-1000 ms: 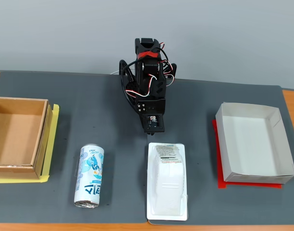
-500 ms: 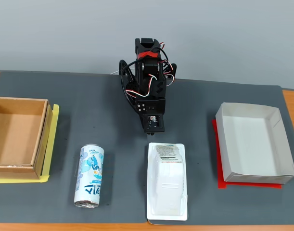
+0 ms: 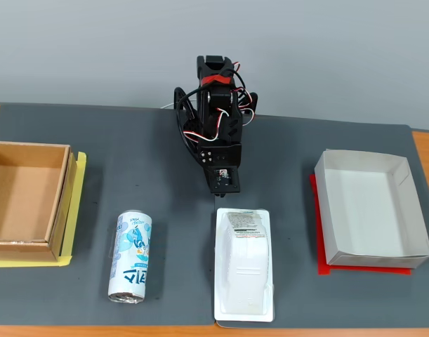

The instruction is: Pick the can and put it in the brown box

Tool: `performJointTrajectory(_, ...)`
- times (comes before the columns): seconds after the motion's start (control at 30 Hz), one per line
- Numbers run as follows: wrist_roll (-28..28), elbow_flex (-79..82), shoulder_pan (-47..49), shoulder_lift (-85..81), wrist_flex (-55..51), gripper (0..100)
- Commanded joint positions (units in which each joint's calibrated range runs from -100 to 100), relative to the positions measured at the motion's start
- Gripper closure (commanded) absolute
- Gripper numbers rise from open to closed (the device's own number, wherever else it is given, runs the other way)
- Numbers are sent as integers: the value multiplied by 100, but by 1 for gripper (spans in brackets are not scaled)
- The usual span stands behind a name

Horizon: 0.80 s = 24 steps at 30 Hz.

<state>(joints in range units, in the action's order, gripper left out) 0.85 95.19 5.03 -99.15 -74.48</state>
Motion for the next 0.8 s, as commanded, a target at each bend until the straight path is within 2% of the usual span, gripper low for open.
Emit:
performJointTrajectory(0.0, 19, -316, 25, -8, 24, 99)
performJointTrajectory(0.53, 14, -397, 188, 59, -11, 99)
performJointTrajectory(0.77, 24, -1230, 180, 822, 180, 99)
